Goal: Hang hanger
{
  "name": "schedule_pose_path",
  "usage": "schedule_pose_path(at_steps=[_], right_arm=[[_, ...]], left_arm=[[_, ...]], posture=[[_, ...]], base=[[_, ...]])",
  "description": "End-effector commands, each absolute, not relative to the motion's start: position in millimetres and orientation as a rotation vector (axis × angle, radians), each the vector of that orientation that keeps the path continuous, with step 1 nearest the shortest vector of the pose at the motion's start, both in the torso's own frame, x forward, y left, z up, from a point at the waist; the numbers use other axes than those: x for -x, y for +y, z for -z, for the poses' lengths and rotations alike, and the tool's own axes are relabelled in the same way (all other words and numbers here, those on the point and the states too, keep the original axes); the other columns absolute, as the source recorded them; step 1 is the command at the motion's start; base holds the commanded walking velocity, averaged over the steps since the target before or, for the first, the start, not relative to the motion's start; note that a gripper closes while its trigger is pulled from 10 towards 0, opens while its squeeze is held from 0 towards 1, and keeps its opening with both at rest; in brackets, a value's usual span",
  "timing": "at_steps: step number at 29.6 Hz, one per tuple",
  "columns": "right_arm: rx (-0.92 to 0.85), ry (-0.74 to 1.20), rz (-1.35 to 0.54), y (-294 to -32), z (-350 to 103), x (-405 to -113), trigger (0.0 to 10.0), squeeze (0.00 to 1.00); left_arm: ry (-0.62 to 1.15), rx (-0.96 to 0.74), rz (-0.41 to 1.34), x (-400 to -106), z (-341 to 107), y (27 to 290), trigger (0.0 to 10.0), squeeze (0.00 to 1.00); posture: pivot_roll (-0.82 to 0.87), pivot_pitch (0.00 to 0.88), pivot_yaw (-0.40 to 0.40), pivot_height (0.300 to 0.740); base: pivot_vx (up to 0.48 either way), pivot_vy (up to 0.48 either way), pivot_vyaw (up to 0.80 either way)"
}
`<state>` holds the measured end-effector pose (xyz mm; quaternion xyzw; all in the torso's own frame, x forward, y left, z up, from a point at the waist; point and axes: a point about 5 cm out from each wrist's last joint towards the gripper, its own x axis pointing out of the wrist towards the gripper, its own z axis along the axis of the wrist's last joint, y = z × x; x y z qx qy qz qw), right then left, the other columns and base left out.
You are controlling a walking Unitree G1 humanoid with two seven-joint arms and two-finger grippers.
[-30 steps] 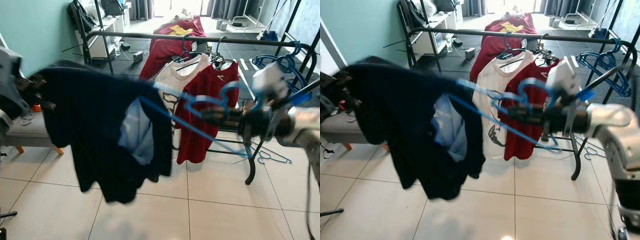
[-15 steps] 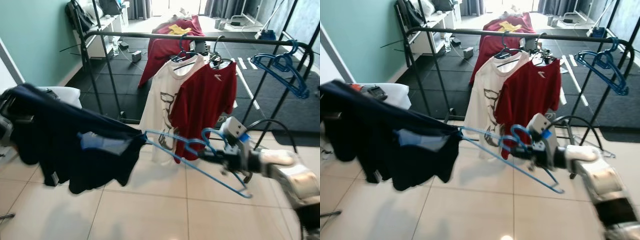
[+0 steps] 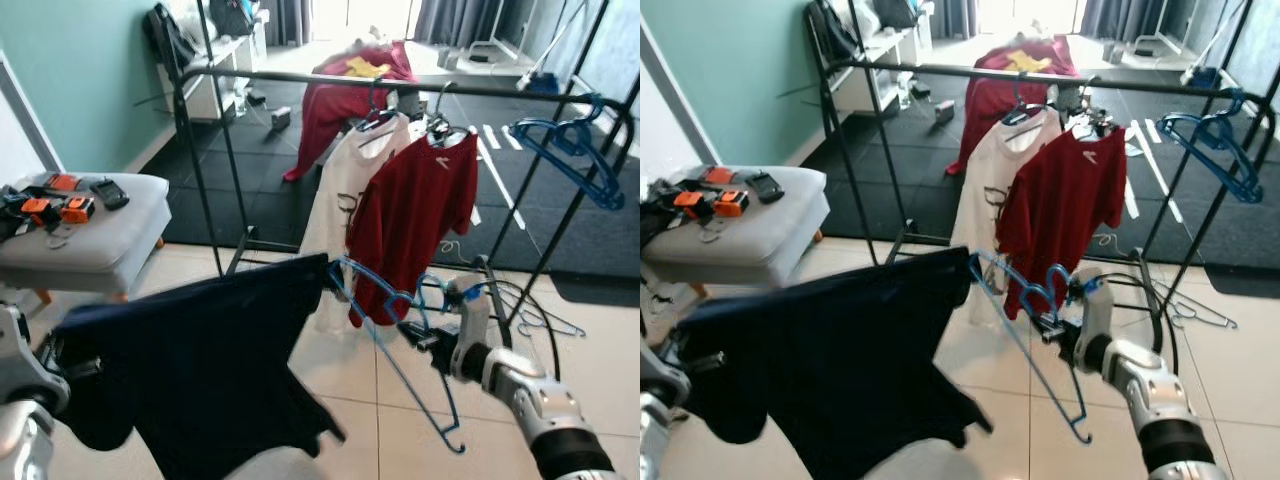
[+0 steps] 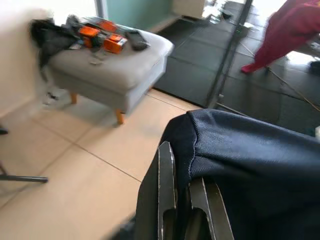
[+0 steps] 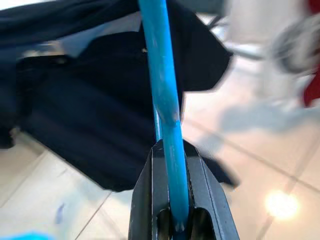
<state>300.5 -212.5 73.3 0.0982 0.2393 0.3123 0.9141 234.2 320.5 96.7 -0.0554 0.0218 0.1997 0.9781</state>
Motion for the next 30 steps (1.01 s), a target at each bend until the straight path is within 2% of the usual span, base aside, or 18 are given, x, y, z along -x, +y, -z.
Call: schedule_pose_path(at_steps=[1, 2, 4, 7, 9, 10, 14, 16, 18, 19, 20, 21, 22, 23, 25, 26, 29, 30], right_arm=[[-0.250, 0.542, -0.801, -207.8, -70.9, -290.0, 10.0, 0.00], [-0.250, 0.542, -0.801, -207.8, -70.9, -290.0, 10.0, 0.00], [-0.274, 0.523, -0.977, -204.9, -82.8, -281.7, 10.0, 0.00], [-0.288, 0.505, -1.024, -204.5, -89.0, -279.8, 10.0, 0.00], [-0.282, 0.488, -1.159, -208.8, -107.2, -273.3, 10.0, 0.00], [-0.282, 0.488, -1.159, -208.8, -107.2, -273.3, 10.0, 0.00], [-0.254, 0.500, -1.308, -209.9, -122.4, -264.7, 10.0, 0.00], [-0.179, 0.525, -1.537, -197.1, -144.8, -249.7, 10.0, 0.00], [-0.179, 0.525, -1.537, -197.1, -144.8, -249.7, 10.0, 0.00], [-0.106, 0.578, -1.638, -190.1, -147.5, -239.5, 10.0, 0.00], [-0.106, 0.578, -1.638, -190.1, -147.5, -239.5, 10.0, 0.00], [0.017, 0.652, -1.689, -187.4, -144.4, -232.2, 10.0, 0.00], [0.017, 0.652, -1.689, -187.4, -144.4, -232.2, 10.0, 0.00], [0.177, 0.718, -1.651, -193.3, -136.4, -234.8, 10.0, 0.00], [0.177, 0.718, -1.651, -193.3, -136.4, -234.8, 10.0, 0.00], [0.281, 0.757, -1.613, -198.7, -131.1, -237.9, 10.0, 0.00], [0.257, 0.725, -1.558, -201.4, -134.4, -244.5, 10.0, 0.00], [0.235, 0.718, -1.565, -200.8, -134.5, -240.5, 10.0, 0.00]], left_arm=[[-0.095, 0.092, -0.374, -243.9, -124.8, 314.0, 3.3, 0.00], [-0.095, 0.092, -0.374, -243.9, -124.8, 314.0, 3.3, 0.00], [-0.185, 0.067, -0.283, -259.6, -150.5, 298.0, 3.4, 0.00], [-0.216, 0.055, -0.248, -264.5, -160.0, 291.1, 3.5, 0.00], [-0.335, 0.069, -0.128, -278.6, -196.0, 266.6, 3.6, 0.00], [-0.335, 0.069, -0.128, -278.6, -196.0, 266.6, 3.6, 0.00], [-0.432, 0.106, 0.032, -287.0, -227.7, 236.9, 4.3, 0.00], [-0.511, 0.152, 0.230, -289.0, -256.0, 201.4, 4.8, 0.00], [-0.511, 0.152, 0.230, -289.0, -256.0, 201.4, 4.8, 0.00], [-0.547, 0.175, 0.294, -288.0, -267.8, 189.9, 4.9, 0.00], [-0.547, 0.175, 0.294, -288.0, -267.8, 189.9, 4.9, 0.00], [-0.605, 0.226, 0.304, -289.7, -285.9, 189.1, 5.0, 0.00], [-0.605, 0.226, 0.304, -289.7, -285.9, 189.1, 5.0, 0.00], [-0.671, 0.304, 0.280, -290.2, -303.8, 196.7, 4.9, 0.00], [-0.671, 0.304, 0.280, -290.2, -303.8, 196.7, 4.9, 0.00], [-0.712, 0.359, 0.259, -289.9, -314.7, 203.2, 4.7, 0.00], [-0.744, 0.434, 0.209, -288.2, -321.6, 216.8, 5.0, 0.00], [-0.747, 0.484, 0.160, -286.7, -320.3, 228.2, 5.6, 0.00]], posture=[[-0.02, 0.061, -0.007, 0.740], [-0.02, 0.061, -0.007, 0.740], [-0.03, 0.058, -0.003, 0.740], [-0.03, 0.058, -0.003, 0.740], [-0.03, 0.051, -0.002, 0.740], [-0.03, 0.051, -0.002, 0.740], [-0.01, 0.047, -0.007, 0.740], [-0.01, 0.042, -0.008, 0.740], [-0.01, 0.042, -0.008, 0.740], [-0.01, 0.041, -0.008, 0.740], [-0.01, 0.041, -0.008, 0.740], [-0.02, 0.037, -0.009, 0.740], [-0.02, 0.037, -0.009, 0.740], [-0.02, 0.036, -0.009, 0.740], [-0.02, 0.036, -0.009, 0.740], [-0.02, 0.035, -0.008, 0.740], [-0.02, 0.035, -0.004, 0.740], [-0.01, 0.040, -0.004, 0.740]], base=[[0.000, 0.000, 0.76], [0.000, 0.000, 0.76], [0.000, 0.000, 0.77], [0.000, 0.000, 0.77], [0.000, 0.000, 0.77], [0.000, 0.000, 0.77], [0.000, 0.000, 0.77], [0.000, 0.000, 0.77], [0.000, 0.000, 0.77], [0.000, 0.000, 0.77], [0.000, 0.000, 0.77], [0.000, 0.000, 0.80], [0.000, 0.000, 0.80], [0.000, 0.000, 0.79], [0.000, 0.000, 0.79], [0.000, 0.000, 0.79], [0.000, 0.000, 0.78], [0.000, 0.000, 0.77]])
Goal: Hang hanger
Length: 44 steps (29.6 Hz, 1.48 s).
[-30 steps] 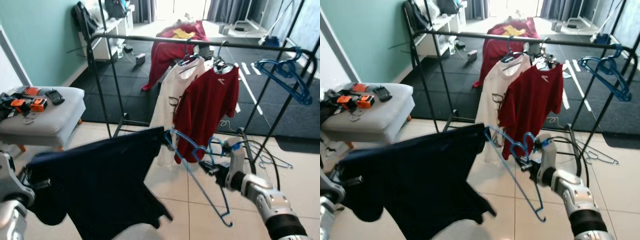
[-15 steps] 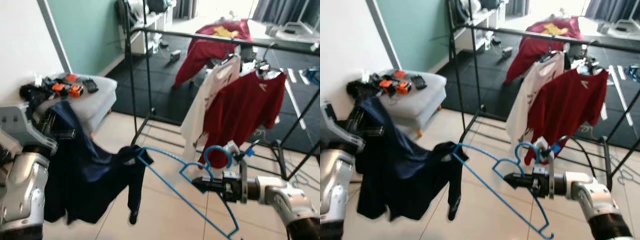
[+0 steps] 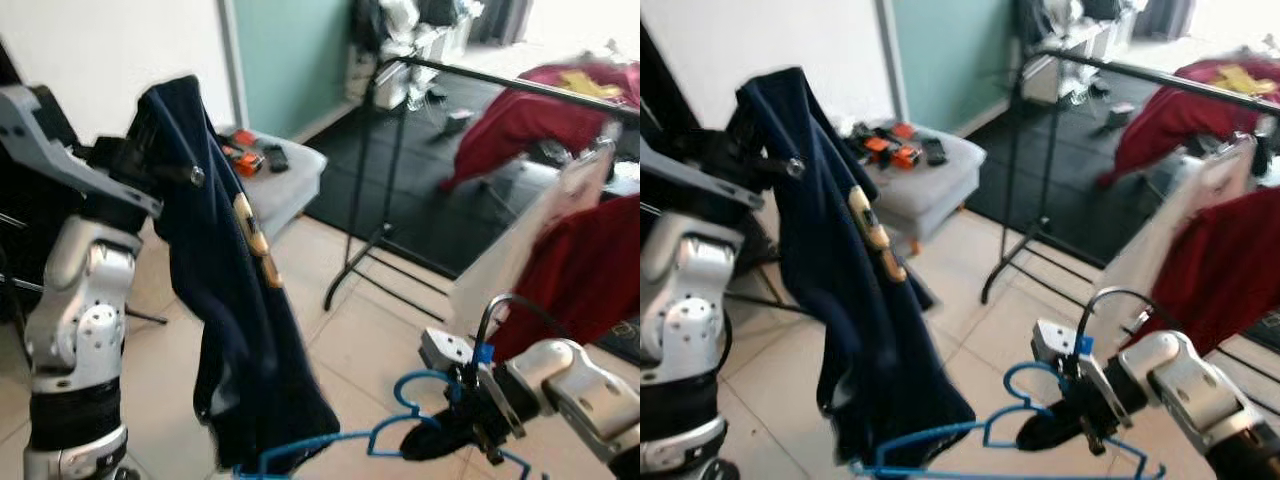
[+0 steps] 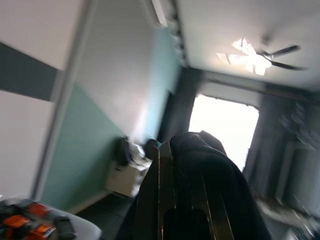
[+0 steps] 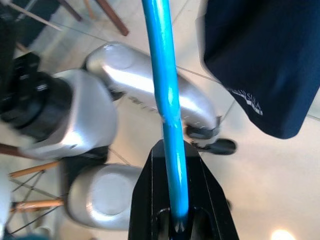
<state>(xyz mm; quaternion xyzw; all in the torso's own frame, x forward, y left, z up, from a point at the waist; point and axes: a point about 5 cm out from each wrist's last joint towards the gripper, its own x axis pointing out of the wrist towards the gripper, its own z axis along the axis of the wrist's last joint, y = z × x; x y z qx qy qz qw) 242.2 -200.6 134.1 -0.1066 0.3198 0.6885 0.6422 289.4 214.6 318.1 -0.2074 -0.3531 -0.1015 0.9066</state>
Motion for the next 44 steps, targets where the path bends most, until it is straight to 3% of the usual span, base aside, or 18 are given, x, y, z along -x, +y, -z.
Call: schedule_pose_path(at_steps=[1, 2, 5, 6, 7, 8, 9, 11, 15, 17, 22, 24, 26, 30, 31, 33, 35, 44], right_arm=[[0.235, 0.718, -1.565, -200.8, -134.5, -240.5, 10.0, 0.00], [0.186, 0.715, -1.621, -196.0, -137.6, -230.2, 10.0, 0.00], [0.171, 0.724, -1.650, -194.1, -139.5, -223.8, 10.0, 0.00], [0.222, 0.768, -1.606, -199.3, -135.9, -224.9, 10.0, 0.00], [0.263, 0.786, -1.462, -211.5, -131.2, -237.2, 10.0, 0.00], [0.263, 0.786, -1.462, -211.5, -131.2, -237.2, 10.0, 0.00], [0.299, 0.781, -1.351, -222.4, -128.8, -247.1, 10.0, 0.00], [0.299, 0.781, -1.351, -222.4, -128.8, -247.1, 10.0, 0.00], [0.345, 0.702, -1.121, -236.1, -129.7, -268.9, 10.0, 0.00], [0.250, 0.544, -1.007, -228.5, -141.2, -284.1, 10.0, 0.00], [0.144, 0.384, -0.914, -213.6, -154.3, -295.6, 10.0, 0.00], [-0.069, 0.204, -0.802, -168.5, -164.1, -301.3, 10.0, 0.00], [-0.069, 0.204, -0.802, -168.5, -164.1, -301.3, 10.0, 0.00], [-0.257, 0.117, -0.758, -120.6, -170.1, -288.5, 10.0, 0.00], [-0.318, 0.111, -0.754, -99.1, -168.7, -275.9, 10.0, 0.00], [-0.318, 0.111, -0.754, -99.1, -168.7, -275.9, 10.0, 0.00], [-0.273, 0.089, -0.708, -85.1, -166.4, -266.9, 10.0, 0.00], [-0.267, 0.070, -0.700, -84.4, -168.0, -267.7, 10.0, 0.00]], left_arm=[[-0.747, 0.484, 0.160, -286.7, -320.3, 228.2, 5.6, 0.00], [-0.735, 0.505, 0.144, -284.6, -316.6, 233.0, 6.8, 0.00], [-0.709, 0.475, 0.124, -283.6, -310.6, 235.9, 7.1, 0.00], [-0.672, 0.431, 0.074, -283.4, -302.9, 241.4, 7.5, 0.00], [-0.596, 0.343, -0.070, -283.6, -287.9, 258.7, 9.2, 0.00], [-0.596, 0.343, -0.070, -283.6, -287.9, 258.7, 9.2, 0.00], [-0.527, 0.275, -0.214, -281.5, -272.7, 277.6, 9.8, 0.00], [-0.527, 0.275, -0.214, -281.5, -272.7, 277.6, 9.8, 0.00], [-0.393, 0.159, -0.428, -268.4, -242.7, 305.5, 10.0, 0.00], [-0.273, 0.098, -0.551, -250.3, -211.0, 316.8, 10.0, 0.00], [-0.204, 0.173, -0.604, -236.8, -188.4, 314.3, 10.0, 0.00], [-0.151, 0.194, -0.406, -232.2, -181.5, 263.0, 10.0, 0.00], [-0.151, 0.194, -0.406, -232.2, -181.5, 263.0, 10.0, 0.00], [-0.107, 0.234, -0.192, -222.7, -182.2, 204.5, 10.0, 0.00], [-0.089, 0.287, -0.092, -216.2, -182.8, 177.0, 10.0, 0.00], [-0.089, 0.287, -0.092, -216.2, -182.8, 177.0, 10.0, 0.00], [-0.084, 0.343, -0.001, -208.4, -178.8, 147.6, 10.0, 0.00], [-0.118, 0.391, 0.114, -214.7, -180.6, 127.7, 10.0, 0.00]], posture=[[-0.01, 0.040, -0.004, 0.740], [-0.01, 0.044, -0.007, 0.740], [-0.01, 0.047, -0.009, 0.740], [-0.02, 0.050, -0.008, 0.740], [-0.01, 0.059, -0.013, 0.740], [-0.01, 0.059, -0.013, 0.740], [-0.01, 0.060, -0.013, 0.740], [-0.01, 0.060, -0.013, 0.740], [0.00, 0.066, -0.016, 0.740], [0.00, 0.075, -0.020, 0.740], [0.00, 0.081, -0.026, 0.740], [0.00, 0.087, -0.040, 0.740], [0.00, 0.087, -0.040, 0.740], [0.02, 0.084, -0.049, 0.740], [0.03, 0.079, -0.054, 0.740], [0.03, 0.079, -0.054, 0.740], [0.00, 0.072, -0.058, 0.740], [0.00, 0.057, -0.067, 0.740]], base=[[0.000, 0.000, 0.77], [0.000, 0.000, 0.77], [0.000, 0.000, 0.77], [0.000, 0.000, 0.77], [0.000, 0.000, 0.79], [0.000, 0.000, 0.79], [0.000, 0.000, 0.79], [0.000, 0.000, 0.79], [0.000, 0.000, 0.66], [0.000, 0.000, 0.60], [0.000, 0.000, 0.60], [0.000, 0.000, 0.52], [0.000, 0.000, 0.43], [0.000, 0.000, 0.00], [0.000, 0.000, 0.00], [0.000, 0.000, 0.00], [0.000, 0.000, 0.79], [0.000, 0.000, 0.78]])
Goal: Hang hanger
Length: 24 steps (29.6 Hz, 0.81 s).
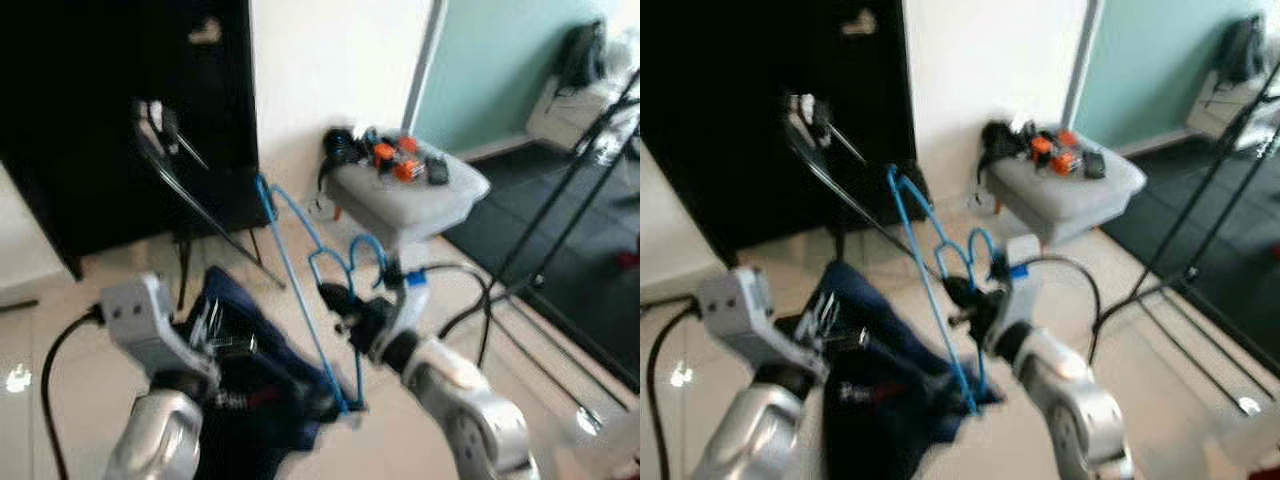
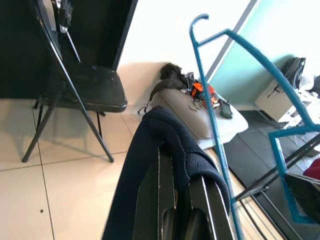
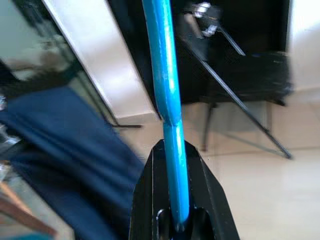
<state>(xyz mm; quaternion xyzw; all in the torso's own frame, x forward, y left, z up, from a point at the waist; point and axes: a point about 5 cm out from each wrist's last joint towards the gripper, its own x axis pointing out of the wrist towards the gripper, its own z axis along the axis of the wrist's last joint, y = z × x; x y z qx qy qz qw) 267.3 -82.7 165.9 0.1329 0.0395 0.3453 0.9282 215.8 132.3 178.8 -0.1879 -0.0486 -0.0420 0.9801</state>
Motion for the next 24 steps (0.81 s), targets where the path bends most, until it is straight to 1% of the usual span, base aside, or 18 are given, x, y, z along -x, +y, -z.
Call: schedule_pose_path(at_steps=[1, 2, 4, 6, 12, 18, 21, 24], right_arm=[[-0.267, 0.070, -0.700, -84.4, -168.0, -267.7, 10.0, 0.00], [-0.265, 0.066, -0.691, -82.3, -173.1, -264.3, 10.0, 0.00], [-0.261, 0.061, -0.686, -82.3, -175.2, -263.2, 10.0, 0.00], [-0.254, 0.050, -0.685, -83.4, -178.2, -262.0, 10.0, 0.00], [-0.256, 0.047, -0.682, -83.4, -181.0, -260.0, 10.0, 0.00], [-0.257, 0.037, -0.687, -82.4, -183.9, -261.1, 10.0, 0.00], [-0.269, 0.037, -0.691, -80.8, -185.8, -262.0, 10.0, 0.00], [-0.275, 0.036, -0.691, -80.7, -186.2, -262.2, 10.0, 0.00]], left_arm=[[-0.118, 0.391, 0.114, -214.7, -180.6, 127.7, 10.0, 0.00], [-0.119, 0.450, 0.178, -213.3, -183.3, 124.5, 10.0, 0.00], [-0.120, 0.471, 0.183, -212.1, -184.0, 125.8, 10.0, 0.00], [-0.117, 0.481, 0.189, -210.2, -185.9, 125.5, 10.0, 0.00], [-0.129, 0.483, 0.191, -211.6, -190.1, 124.1, 10.0, 0.00], [-0.155, 0.514, 0.170, -218.3, -193.9, 130.3, 10.0, 0.00], [-0.132, 0.540, 0.209, -218.8, -193.0, 129.4, 10.0, 0.00], [-0.129, 0.546, 0.211, -218.2, -192.5, 130.6, 10.0, 0.00]], posture=[[0.00, 0.057, -0.067, 0.740], [-0.01, 0.057, -0.062, 0.740], [-0.01, 0.057, -0.062, 0.740], [-0.01, 0.073, -0.065, 0.740], [-0.02, 0.079, -0.066, 0.740], [-0.01, 0.092, -0.067, 0.740], [-0.01, 0.095, -0.066, 0.740], [-0.01, 0.096, -0.066, 0.740]], base=[[0.000, 0.000, 0.77], [0.000, 0.000, 0.77], [0.000, 0.000, 0.77], [0.000, 0.000, 0.77], [0.000, 0.000, 0.76], [0.000, 0.000, 0.76], [0.000, 0.000, 0.76], [0.000, 0.000, 0.76]])
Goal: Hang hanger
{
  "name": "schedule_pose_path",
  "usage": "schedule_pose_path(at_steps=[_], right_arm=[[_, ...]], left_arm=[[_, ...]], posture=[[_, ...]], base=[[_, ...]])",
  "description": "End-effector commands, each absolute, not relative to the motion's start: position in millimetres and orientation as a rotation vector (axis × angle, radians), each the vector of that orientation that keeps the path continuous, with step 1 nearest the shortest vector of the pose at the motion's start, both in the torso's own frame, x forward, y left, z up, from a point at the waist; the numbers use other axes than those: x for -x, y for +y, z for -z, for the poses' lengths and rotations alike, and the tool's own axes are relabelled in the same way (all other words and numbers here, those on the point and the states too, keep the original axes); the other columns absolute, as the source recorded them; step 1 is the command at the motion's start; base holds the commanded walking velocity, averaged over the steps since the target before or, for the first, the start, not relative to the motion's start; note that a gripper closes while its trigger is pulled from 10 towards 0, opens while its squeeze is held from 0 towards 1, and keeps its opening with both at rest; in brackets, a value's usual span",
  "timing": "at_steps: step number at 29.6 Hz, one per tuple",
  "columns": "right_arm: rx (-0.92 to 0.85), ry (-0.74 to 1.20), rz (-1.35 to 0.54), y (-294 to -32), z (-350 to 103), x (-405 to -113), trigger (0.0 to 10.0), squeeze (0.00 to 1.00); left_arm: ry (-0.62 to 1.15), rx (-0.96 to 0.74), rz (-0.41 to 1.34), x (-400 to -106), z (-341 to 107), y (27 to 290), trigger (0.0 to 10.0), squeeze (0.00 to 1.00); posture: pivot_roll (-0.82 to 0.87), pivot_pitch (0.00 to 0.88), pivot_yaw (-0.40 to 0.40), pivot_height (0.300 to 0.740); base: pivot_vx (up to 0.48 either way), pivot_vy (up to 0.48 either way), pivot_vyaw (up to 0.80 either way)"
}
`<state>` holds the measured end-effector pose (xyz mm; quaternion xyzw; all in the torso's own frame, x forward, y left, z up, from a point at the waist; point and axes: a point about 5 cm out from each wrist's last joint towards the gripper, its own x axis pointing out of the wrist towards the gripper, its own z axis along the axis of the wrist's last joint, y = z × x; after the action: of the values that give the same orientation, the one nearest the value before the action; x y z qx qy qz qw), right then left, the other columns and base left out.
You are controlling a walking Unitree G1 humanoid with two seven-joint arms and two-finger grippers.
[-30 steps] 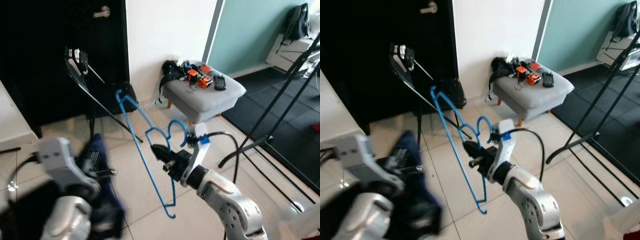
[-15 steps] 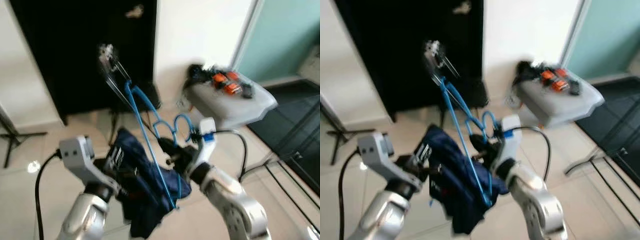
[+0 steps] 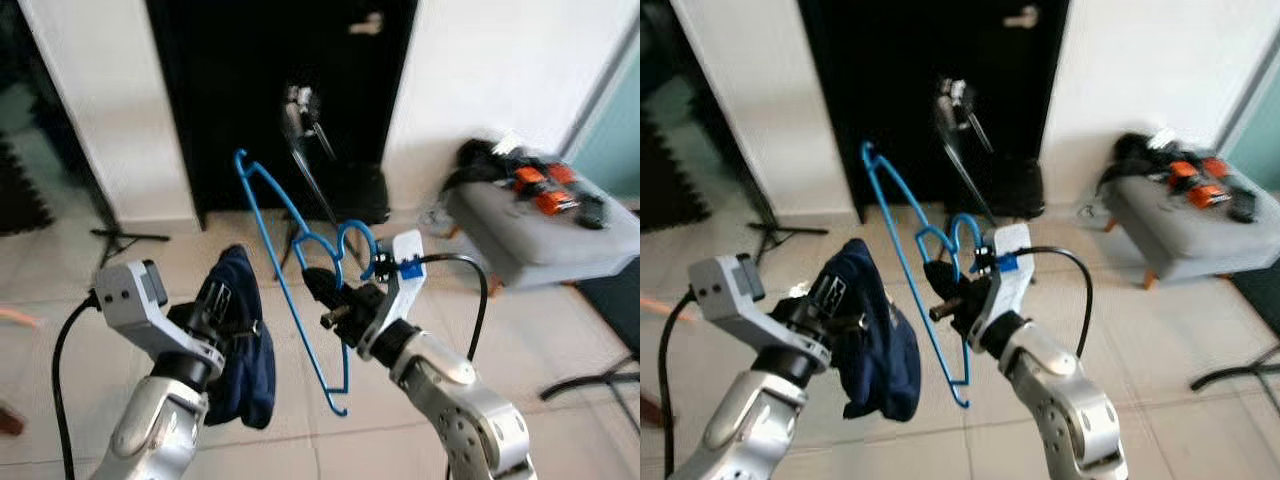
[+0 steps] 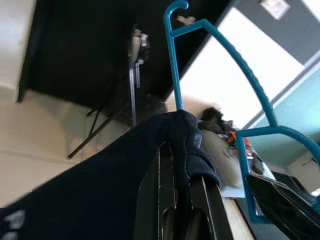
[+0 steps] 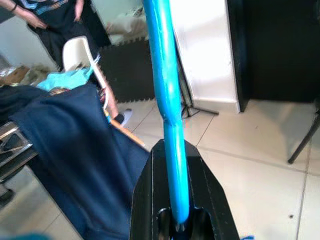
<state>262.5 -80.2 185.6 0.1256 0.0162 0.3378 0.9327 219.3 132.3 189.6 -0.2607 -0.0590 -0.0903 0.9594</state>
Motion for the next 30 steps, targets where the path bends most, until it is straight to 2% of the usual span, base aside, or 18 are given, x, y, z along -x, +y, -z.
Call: schedule_pose_path(at_steps=[1, 10, 30], right_arm=[[-0.275, 0.036, -0.691, -80.7, -186.2, -262.2, 10.0, 0.00], [-0.306, 0.034, -0.703, -81.1, -187.2, -260.9, 10.0, 0.00], [-0.352, 0.033, -0.692, -86.9, -189.3, -262.2, 10.0, 0.00]], left_arm=[[-0.129, 0.546, 0.211, -218.2, -192.5, 130.6, 10.0, 0.00], [-0.126, 0.599, 0.169, -211.4, -188.4, 138.0, 10.0, 0.00], [-0.133, 0.547, 0.163, -209.1, -193.1, 146.8, 10.0, 0.00]], posture=[[-0.01, 0.096, -0.066, 0.740], [0.02, 0.102, -0.075, 0.740], [0.03, 0.107, -0.056, 0.740]], base=[[0.000, 0.000, 0.76], [0.000, 0.000, 0.76], [0.000, 0.000, 0.75]])
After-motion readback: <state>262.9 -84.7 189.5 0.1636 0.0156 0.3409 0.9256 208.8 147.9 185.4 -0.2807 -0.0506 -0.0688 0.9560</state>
